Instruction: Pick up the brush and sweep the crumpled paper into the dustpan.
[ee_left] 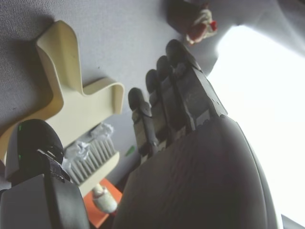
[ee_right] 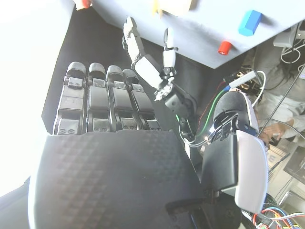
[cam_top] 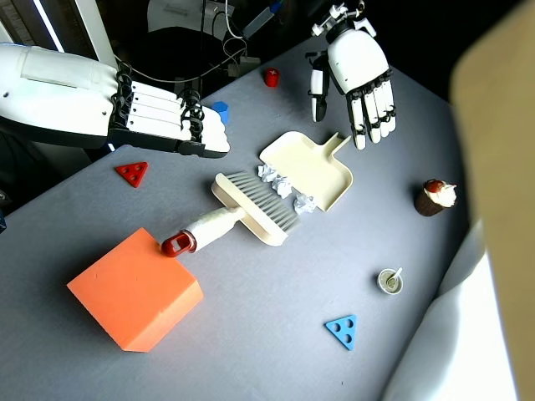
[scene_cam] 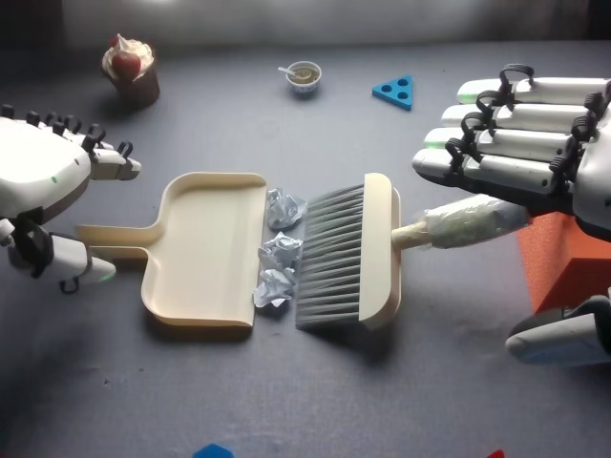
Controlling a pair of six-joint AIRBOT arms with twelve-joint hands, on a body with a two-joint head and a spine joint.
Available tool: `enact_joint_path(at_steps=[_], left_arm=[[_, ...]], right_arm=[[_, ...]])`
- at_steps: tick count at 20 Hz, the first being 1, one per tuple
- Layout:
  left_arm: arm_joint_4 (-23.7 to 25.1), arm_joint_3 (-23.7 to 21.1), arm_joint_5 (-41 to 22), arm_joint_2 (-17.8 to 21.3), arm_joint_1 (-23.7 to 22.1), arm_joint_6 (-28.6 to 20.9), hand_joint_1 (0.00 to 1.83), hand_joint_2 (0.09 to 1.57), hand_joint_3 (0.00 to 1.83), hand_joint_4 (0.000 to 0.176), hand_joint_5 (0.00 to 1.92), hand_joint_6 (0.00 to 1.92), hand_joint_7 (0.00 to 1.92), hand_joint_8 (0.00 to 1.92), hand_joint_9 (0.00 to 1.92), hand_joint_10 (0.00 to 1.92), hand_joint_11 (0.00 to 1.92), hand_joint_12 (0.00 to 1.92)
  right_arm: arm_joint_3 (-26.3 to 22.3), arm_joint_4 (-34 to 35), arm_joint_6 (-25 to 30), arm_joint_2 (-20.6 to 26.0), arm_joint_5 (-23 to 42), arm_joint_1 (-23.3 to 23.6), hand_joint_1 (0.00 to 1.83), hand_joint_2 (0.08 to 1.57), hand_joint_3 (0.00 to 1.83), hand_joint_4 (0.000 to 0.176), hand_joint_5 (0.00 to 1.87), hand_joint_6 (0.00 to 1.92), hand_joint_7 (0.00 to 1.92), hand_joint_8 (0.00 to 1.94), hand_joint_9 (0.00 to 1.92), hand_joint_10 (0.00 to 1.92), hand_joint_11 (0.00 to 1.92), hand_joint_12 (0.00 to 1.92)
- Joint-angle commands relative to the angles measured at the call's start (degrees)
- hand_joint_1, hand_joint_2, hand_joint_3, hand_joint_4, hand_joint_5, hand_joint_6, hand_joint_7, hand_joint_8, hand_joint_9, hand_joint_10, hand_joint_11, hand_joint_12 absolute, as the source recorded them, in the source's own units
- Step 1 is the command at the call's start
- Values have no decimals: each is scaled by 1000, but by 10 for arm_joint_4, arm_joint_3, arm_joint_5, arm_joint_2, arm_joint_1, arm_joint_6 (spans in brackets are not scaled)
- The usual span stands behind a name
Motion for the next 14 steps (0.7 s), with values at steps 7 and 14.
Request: enact_joint_path(at_steps=[7,14], left_arm=[[-8,28,-53,-23,6,10,724,991,0,90,430,4,383,8,356,8,435,9],[-29,42,-38,-45,3,39,754,1002,1,93,465,15,393,5,351,2,421,2]], right_arm=[[-1,18,5,6,52,7,0,1063,8,0,0,0,0,0,0,0,0,0],[-3,18,10,6,52,8,0,1064,5,0,0,0,0,0,0,0,0,0]])
